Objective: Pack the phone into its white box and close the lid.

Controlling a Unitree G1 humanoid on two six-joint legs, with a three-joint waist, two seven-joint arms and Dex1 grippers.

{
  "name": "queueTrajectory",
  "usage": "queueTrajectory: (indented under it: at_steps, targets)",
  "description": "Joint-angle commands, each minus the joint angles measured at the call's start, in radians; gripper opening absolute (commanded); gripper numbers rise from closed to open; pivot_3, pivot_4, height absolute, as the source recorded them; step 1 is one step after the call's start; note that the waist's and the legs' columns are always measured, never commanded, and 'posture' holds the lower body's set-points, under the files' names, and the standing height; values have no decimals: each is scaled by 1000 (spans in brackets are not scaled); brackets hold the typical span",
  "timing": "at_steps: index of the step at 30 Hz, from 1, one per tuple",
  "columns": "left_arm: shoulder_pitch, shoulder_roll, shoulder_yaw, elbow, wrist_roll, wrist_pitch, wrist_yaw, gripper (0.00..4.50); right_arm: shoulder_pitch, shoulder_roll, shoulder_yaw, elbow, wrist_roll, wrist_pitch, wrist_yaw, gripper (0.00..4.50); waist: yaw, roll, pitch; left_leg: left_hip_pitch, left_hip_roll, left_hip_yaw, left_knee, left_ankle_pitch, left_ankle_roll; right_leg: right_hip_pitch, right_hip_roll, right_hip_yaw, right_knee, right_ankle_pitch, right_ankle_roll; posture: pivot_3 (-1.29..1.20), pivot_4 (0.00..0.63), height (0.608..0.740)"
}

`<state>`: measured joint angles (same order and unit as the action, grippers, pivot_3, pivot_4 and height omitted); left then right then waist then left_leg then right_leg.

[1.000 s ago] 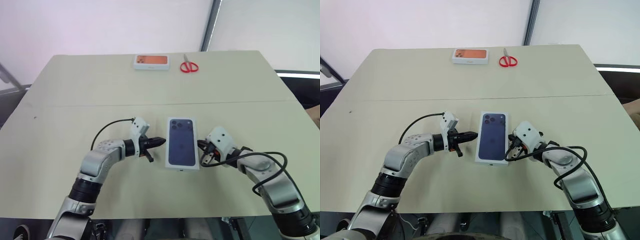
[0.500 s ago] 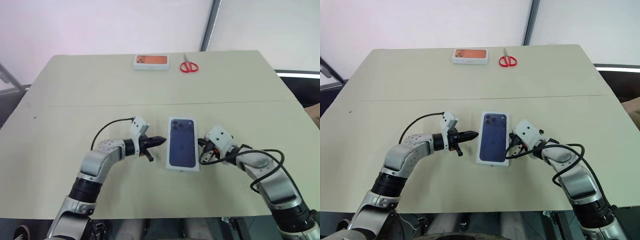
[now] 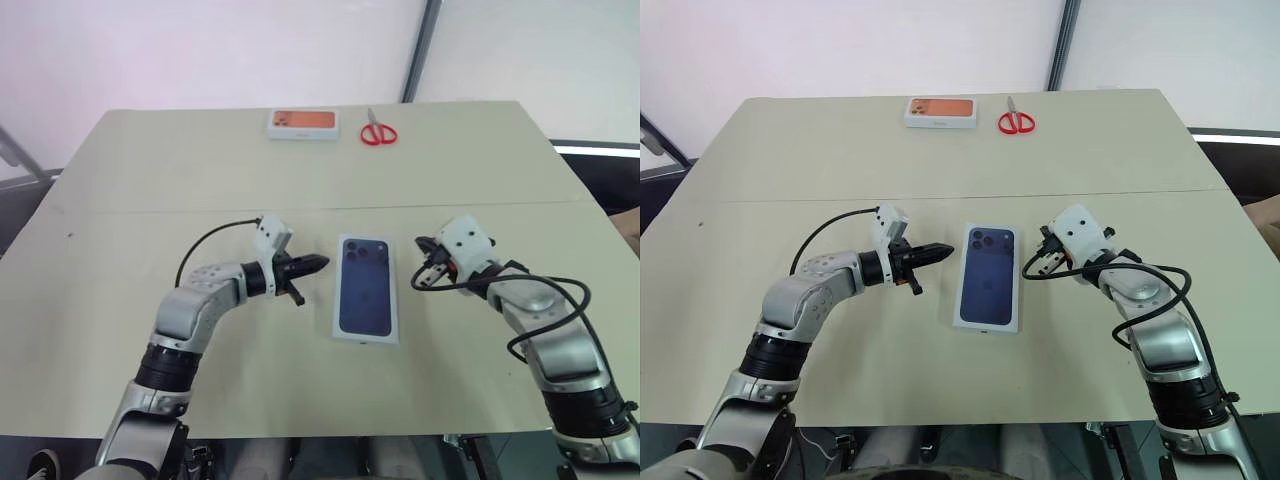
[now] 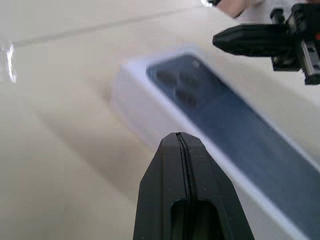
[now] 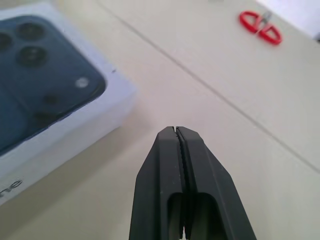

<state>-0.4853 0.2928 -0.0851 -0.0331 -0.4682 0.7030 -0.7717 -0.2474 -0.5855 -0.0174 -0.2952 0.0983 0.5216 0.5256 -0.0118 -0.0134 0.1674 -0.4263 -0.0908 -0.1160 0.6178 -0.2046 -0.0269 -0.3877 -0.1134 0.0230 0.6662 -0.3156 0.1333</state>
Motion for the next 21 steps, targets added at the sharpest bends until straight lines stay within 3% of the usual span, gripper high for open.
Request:
queueTrajectory:
  at_steps: [1,11,21]
  targets:
    - [-31,-48,-21,-4,-9,-27,3,0,-13,33,14,-57,48,-18,29,46,0,0,0,0,0,0,0,0,0,0,0,0,0,0,0,0,150,740]
    - [23,-60,-124,57,95,-107,4,0,59,15,169,-104,9,33,82,46,-1,0,0,0,0,0,0,0,0,0,0,0,0,0,0,0,150,740]
    - [59,-38,-122,49,94,-99,-7,0,60,-11,156,-107,37,75,116,46,1,0,-1,1,0,0,1,0,0,1,0,0,0,0,0,0,150,740]
